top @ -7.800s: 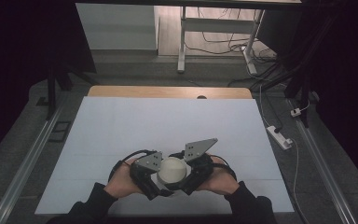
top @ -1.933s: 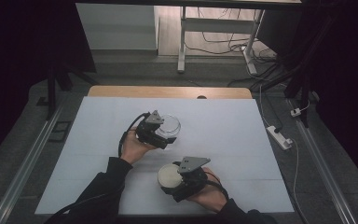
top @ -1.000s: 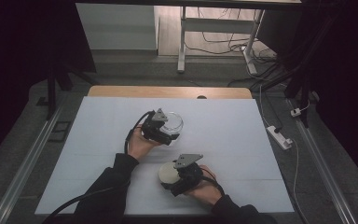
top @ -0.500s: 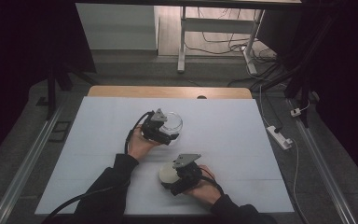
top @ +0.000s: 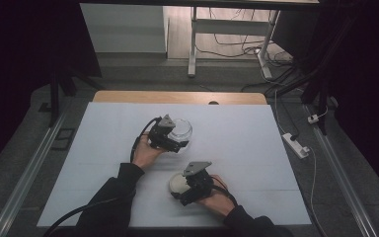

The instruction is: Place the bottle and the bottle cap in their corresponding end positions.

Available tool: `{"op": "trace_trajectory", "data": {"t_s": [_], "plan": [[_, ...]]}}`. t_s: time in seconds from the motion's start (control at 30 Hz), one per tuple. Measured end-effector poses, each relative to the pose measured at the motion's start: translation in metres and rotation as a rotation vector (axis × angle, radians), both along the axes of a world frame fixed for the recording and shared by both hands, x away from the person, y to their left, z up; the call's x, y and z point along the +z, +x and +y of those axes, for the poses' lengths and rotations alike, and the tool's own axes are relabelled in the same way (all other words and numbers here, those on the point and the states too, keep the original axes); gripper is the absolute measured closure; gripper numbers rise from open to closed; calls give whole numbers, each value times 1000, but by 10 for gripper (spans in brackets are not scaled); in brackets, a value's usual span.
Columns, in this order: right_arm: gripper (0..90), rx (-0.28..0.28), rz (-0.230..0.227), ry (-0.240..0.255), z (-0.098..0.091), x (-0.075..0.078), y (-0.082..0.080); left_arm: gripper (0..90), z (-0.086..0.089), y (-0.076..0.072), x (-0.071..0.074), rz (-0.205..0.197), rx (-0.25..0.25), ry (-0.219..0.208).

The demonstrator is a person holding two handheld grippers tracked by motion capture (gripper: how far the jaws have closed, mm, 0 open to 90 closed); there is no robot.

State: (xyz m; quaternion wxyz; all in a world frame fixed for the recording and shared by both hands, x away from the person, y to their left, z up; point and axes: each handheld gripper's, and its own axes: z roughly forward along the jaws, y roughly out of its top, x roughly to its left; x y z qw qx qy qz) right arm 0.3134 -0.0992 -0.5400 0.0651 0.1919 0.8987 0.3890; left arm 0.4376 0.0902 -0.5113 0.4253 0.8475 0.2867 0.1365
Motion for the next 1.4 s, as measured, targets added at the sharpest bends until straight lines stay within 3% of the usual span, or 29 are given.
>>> {"op": "trace_trajectory", "data": {"t_s": [0.2, 0.4, 1.0, 1.4], "plan": [[43, -10, 5, 22, -2, 1, 1, 34, 2, 0, 3, 32, -5, -13], [30, -7, 4, 37, -3, 5, 0, 0, 4, -4, 6, 38, -9, 3], [8, -10, 17, 48, -11, 16, -1, 0, 16, -22, 6, 94, -11, 12], [1, -39, 7, 66, -21, 22, 1, 0, 24, -38, 5, 114, -49, -4]]}}
